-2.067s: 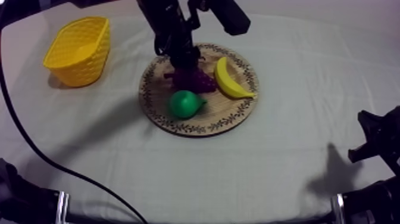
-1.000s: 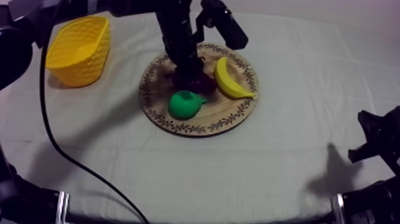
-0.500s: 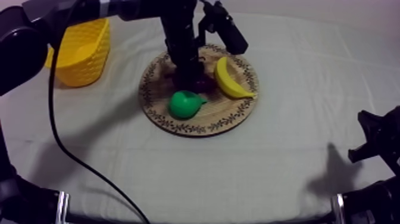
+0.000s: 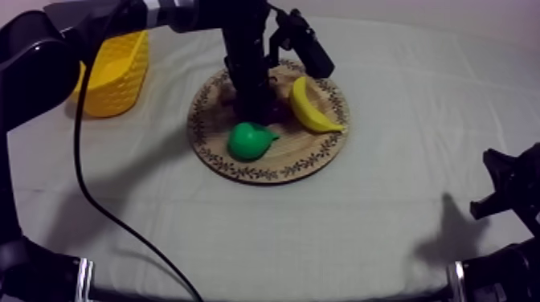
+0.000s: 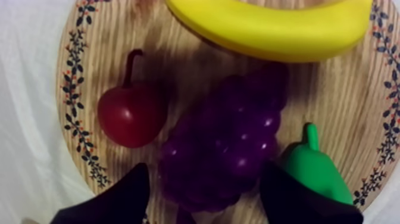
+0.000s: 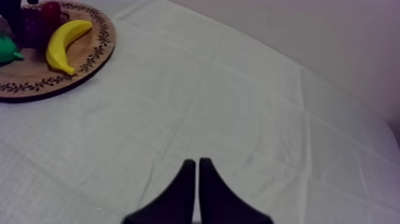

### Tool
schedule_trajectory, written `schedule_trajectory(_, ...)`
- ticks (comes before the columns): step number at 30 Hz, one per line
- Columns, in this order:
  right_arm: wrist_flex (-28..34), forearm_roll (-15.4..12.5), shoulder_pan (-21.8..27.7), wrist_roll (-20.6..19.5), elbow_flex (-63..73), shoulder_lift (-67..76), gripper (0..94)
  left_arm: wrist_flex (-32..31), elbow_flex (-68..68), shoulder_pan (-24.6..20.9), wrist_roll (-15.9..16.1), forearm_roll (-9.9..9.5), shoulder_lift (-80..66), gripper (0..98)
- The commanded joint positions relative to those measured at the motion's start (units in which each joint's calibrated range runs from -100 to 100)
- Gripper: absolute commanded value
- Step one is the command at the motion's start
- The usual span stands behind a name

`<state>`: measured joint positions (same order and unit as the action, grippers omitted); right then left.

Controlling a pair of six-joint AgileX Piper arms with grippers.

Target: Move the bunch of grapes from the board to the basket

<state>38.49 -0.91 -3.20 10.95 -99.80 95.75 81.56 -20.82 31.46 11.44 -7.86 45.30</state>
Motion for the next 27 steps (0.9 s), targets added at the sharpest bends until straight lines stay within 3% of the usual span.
schedule_trajectory(1,0.0,0.0,0.0,0.0,0.0,0.0,0.3,0.3,-0.2,0.0,0.0,-0.05,0.3,70.6)
schedule_trajectory(27,0.0,0.0,0.0,0.0,0.0,0.0,0.3,1.5,-0.4,1.3,-0.2,-1.39,2.3,70.5)
